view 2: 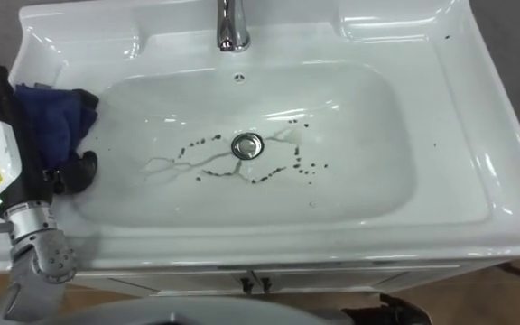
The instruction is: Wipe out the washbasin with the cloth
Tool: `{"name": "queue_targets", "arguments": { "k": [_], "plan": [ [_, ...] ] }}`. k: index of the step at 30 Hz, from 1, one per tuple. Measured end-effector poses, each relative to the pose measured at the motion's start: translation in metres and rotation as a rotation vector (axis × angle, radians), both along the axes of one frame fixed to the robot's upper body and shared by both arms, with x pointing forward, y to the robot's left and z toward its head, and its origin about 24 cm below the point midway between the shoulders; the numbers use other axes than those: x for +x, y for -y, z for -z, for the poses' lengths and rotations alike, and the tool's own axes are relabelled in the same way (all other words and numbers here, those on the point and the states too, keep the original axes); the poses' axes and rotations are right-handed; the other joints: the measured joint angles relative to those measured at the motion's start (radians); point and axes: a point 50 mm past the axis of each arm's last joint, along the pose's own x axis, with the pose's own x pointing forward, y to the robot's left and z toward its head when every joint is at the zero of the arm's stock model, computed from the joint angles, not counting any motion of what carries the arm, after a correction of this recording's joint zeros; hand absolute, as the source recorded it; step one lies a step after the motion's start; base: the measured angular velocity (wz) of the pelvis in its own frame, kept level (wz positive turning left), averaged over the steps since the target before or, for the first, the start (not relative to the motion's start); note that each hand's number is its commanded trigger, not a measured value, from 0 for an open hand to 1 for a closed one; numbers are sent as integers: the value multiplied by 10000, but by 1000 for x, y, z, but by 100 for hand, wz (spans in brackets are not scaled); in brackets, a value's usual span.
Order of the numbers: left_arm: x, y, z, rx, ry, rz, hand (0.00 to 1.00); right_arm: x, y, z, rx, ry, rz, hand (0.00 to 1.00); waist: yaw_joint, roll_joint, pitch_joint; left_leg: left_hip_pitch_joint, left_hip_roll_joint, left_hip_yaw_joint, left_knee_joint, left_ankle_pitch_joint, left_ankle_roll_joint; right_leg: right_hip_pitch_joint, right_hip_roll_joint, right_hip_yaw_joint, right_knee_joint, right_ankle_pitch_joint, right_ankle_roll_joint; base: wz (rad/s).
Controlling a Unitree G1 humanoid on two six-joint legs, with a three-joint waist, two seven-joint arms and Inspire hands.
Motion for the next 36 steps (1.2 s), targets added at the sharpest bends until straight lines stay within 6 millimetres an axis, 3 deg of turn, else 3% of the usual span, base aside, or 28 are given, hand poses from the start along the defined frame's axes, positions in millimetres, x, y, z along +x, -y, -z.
{"name": "queue_targets", "arguments": {
  "k": [10, 22, 28, 36],
  "plan": [
    [0, -1, -1, 56, 136, -107, 0, 0, 0, 0, 97, -319, -1, 0, 55, -22, -29, 34, -4, -200, -7, 0, 0, 27, 4, 3, 3, 4, -6, 0],
    [-1, -1, 1, 59, 38, -161, 0, -2, 0, 0, -14, -440, -60, 0, 38, -45, 35, 69, -4, -189, -10, 0, 0, 97, 10, -6, -1, 5, -7, 1],
    [-10, -2, 18, 88, -517, -351, 0, -6, 3, 0, -260, -731, 23, 0, -26, 87, 45, 107, -5, -167, -9, 4, -3, 158, 21, 87, -28, 4, -8, 0],
    [-13, -2, 21, 107, -572, -468, 0, -22, 5, 1, -767, -1681, -381, 0, -27, 160, -1, 177, -10, -163, -5, 8, -4, 138, 29, 86, 7, 2, -10, -2]
  ]
}}
